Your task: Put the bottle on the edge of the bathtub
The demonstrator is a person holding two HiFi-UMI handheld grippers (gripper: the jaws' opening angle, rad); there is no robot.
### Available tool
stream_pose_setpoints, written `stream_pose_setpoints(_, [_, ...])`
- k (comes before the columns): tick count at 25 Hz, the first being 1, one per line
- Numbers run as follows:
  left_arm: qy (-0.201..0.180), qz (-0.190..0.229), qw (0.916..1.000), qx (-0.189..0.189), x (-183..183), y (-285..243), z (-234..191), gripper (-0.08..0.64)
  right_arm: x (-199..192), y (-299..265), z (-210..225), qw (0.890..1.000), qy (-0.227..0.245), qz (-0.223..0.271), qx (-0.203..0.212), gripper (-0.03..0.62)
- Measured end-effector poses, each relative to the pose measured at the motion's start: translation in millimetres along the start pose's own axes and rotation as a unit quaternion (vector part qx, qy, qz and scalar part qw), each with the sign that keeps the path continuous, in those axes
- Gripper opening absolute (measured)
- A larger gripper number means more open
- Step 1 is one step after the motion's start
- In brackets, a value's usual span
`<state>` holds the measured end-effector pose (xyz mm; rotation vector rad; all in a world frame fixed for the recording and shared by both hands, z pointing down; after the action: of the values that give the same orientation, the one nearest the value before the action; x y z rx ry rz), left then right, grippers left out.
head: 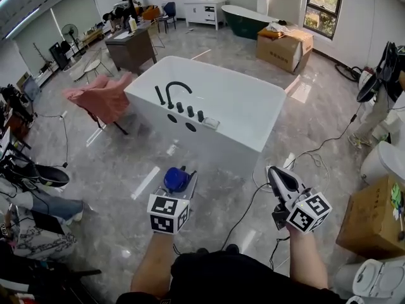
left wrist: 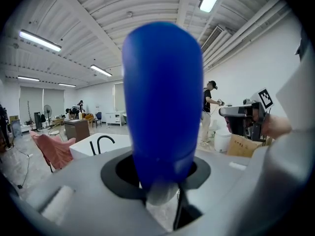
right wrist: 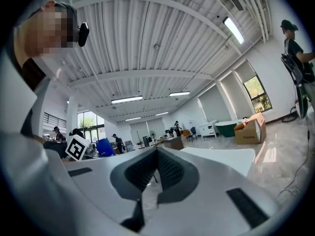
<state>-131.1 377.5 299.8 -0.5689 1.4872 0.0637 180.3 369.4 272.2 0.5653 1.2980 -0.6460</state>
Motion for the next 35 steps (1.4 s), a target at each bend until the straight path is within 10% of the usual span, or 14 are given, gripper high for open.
stream_pose_setpoints(13, [0.007, -0.001, 0.9999, -0.014, -1.4, -44.1, 9.6, 0.146, -24.3, -1.8, 31.8, 0.999, -0.035, -0.022, 0.013, 0.011])
stream_pose_setpoints(35, [0.02, -0.016, 0.9983, -0.052, 16.1, -160.6, -153.0, 0.146, -41.5, -186.4, 80.9, 0.995, -0.058, -0.065, -0.054, 0.011])
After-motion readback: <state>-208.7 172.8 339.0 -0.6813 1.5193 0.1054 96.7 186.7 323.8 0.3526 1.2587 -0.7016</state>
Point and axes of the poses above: the fingertips, and each gripper's own axes: y backward along the fingers, z to its right, x out of its top, the point moved 8 cm from there along y, backward along the fingers, and after that the axes turned 3 degrees about y, right-handed, at the moved point
